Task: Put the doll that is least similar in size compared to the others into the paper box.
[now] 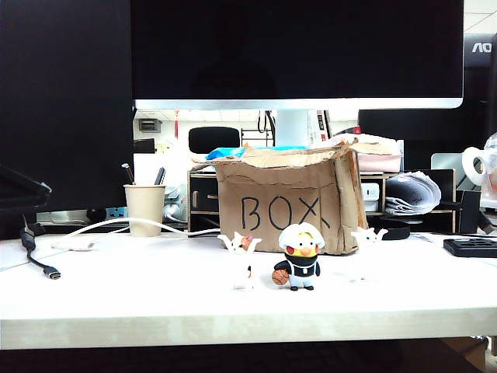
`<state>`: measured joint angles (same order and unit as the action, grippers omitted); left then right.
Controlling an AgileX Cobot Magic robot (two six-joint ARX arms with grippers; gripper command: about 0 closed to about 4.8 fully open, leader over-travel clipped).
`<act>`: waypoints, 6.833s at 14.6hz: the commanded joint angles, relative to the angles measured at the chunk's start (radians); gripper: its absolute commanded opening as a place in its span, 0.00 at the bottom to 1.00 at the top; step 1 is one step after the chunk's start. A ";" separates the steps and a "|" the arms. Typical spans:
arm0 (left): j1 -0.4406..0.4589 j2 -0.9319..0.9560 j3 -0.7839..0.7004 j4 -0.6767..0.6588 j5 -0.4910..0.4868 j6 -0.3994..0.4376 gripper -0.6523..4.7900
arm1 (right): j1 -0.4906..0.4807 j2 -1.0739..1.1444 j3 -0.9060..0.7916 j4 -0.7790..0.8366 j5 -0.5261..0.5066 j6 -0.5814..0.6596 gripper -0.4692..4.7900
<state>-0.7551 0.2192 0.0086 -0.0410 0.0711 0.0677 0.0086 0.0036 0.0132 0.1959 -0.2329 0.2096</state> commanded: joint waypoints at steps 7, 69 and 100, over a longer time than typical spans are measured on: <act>0.001 0.000 0.001 0.013 0.001 0.003 0.11 | 0.004 0.655 0.910 -0.495 -0.512 -0.139 0.09; 0.001 0.000 0.001 0.013 0.001 0.003 0.11 | 0.673 1.764 1.342 -1.070 0.235 -0.621 0.28; 0.001 0.000 0.001 0.013 0.001 0.003 0.11 | 0.460 1.815 1.551 -0.536 0.309 -0.602 0.72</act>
<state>-0.7547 0.2192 0.0086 -0.0410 0.0700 0.0677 0.4675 1.8259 1.5558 -0.3527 0.0784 -0.4034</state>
